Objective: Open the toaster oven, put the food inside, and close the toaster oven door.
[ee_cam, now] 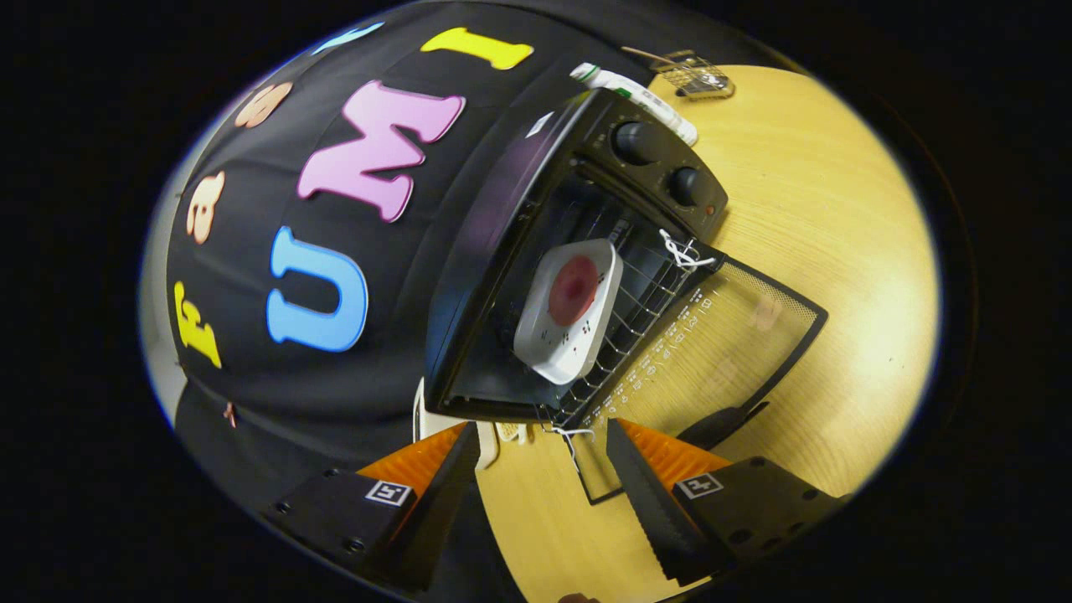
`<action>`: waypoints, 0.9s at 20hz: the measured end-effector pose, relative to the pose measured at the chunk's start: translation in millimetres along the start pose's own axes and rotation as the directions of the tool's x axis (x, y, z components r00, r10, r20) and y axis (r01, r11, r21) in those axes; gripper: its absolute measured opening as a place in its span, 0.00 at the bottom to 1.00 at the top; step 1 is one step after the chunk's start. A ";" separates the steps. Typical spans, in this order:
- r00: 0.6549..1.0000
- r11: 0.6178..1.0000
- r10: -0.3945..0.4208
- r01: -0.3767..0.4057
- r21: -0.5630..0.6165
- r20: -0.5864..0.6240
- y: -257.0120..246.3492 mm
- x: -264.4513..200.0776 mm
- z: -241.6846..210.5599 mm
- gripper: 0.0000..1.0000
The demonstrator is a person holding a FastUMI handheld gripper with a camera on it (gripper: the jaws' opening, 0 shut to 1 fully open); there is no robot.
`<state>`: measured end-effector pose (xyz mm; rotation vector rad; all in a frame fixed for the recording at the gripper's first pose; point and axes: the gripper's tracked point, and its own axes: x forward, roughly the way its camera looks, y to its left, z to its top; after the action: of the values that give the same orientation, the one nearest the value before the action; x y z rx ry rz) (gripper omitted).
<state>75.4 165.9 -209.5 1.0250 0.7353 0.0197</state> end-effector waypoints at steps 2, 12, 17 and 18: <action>1.000 0.993 -0.013 0.014 -0.116 0.003 -3.3 -8.3 -4.5 0.98; 0.988 0.781 -0.156 0.136 -0.609 0.021 -63.8 -39.4 -25.6 0.99; 0.954 0.614 -0.299 0.206 -0.762 0.018 -111.1 -37.6 -49.3 0.99; 0.945 0.593 -0.325 0.236 -0.770 0.039 -113.7 -38.5 -48.6 0.99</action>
<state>-17.2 128.5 -291.9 0.0634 0.8681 0.1066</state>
